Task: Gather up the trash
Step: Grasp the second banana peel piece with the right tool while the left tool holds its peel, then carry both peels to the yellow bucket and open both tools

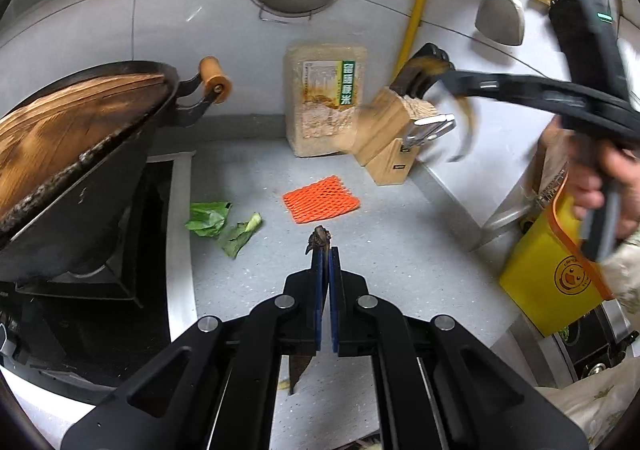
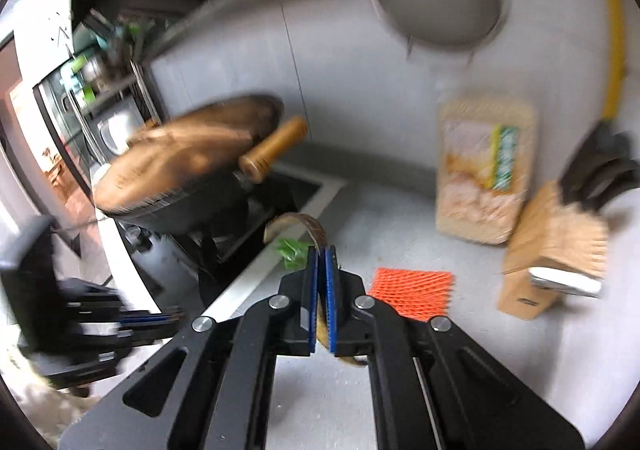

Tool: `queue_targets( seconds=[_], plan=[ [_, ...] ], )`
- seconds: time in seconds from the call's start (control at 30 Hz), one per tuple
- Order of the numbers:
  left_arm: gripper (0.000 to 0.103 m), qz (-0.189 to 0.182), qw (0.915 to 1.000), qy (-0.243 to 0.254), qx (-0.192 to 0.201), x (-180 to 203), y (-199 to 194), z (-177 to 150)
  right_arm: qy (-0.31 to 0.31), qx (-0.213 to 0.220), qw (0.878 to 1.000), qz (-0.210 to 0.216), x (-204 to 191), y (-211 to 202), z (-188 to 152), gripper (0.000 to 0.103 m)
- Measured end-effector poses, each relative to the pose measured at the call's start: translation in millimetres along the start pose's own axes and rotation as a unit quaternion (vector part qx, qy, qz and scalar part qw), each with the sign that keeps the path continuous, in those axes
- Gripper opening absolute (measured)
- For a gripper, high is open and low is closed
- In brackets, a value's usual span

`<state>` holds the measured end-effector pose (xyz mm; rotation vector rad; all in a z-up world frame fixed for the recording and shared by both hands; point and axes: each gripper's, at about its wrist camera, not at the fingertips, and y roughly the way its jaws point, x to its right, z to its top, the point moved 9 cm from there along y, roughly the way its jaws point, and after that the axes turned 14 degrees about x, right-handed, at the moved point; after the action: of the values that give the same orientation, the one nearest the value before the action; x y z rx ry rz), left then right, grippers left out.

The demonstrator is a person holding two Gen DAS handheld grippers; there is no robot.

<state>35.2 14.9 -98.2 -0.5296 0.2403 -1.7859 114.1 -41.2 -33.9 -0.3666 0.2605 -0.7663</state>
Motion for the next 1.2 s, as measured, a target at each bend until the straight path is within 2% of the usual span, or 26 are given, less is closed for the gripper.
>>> queue_targets(
  seconds=[0.23, 0.37, 0.53, 0.73, 0.93, 1.1, 1.2],
  plan=[
    [0.004, -0.016, 0.9996, 0.018, 0.017, 15.3, -1.2, 14.7, -0.006, 0.049, 0.996, -0.069, 1.2, -114.0, 9.0, 0.003],
    [0.004, -0.022, 0.9991, 0.03, 0.021, 23.2, 0.1, 22.5, 0.011, 0.075, 0.989, -0.124, 20.6, -174.6, 4.9, 0.003],
    [0.004, -0.034, 0.9979, 0.05, 0.023, 35.8, -1.2, 30.9, 0.031, 0.104, 0.976, -0.187, 50.0, -227.1, -0.2, 0.003],
    [0.004, -0.044, 0.9965, 0.066, 0.028, 48.5, -3.2, 38.2, 0.046, 0.135, 0.957, -0.252, 72.6, -289.1, -7.2, 0.003],
    [0.004, -0.046, 0.996, 0.072, 0.026, 53.4, -3.4, 38.3, 0.055, 0.156, 0.928, -0.333, 101.6, -353.9, -14.3, 0.003],
    [0.004, -0.049, 0.9957, 0.074, 0.029, 56.6, -3.8, 41.1, 0.07, 0.152, 0.904, -0.394, 127.2, -392.1, -27.4, 0.003],
    [0.004, -0.052, 0.9952, 0.076, 0.032, 59.6, -6.1, 43.1, 0.083, 0.145, 0.894, -0.415, 138.7, -402.2, -36.9, 0.003]
  ],
)
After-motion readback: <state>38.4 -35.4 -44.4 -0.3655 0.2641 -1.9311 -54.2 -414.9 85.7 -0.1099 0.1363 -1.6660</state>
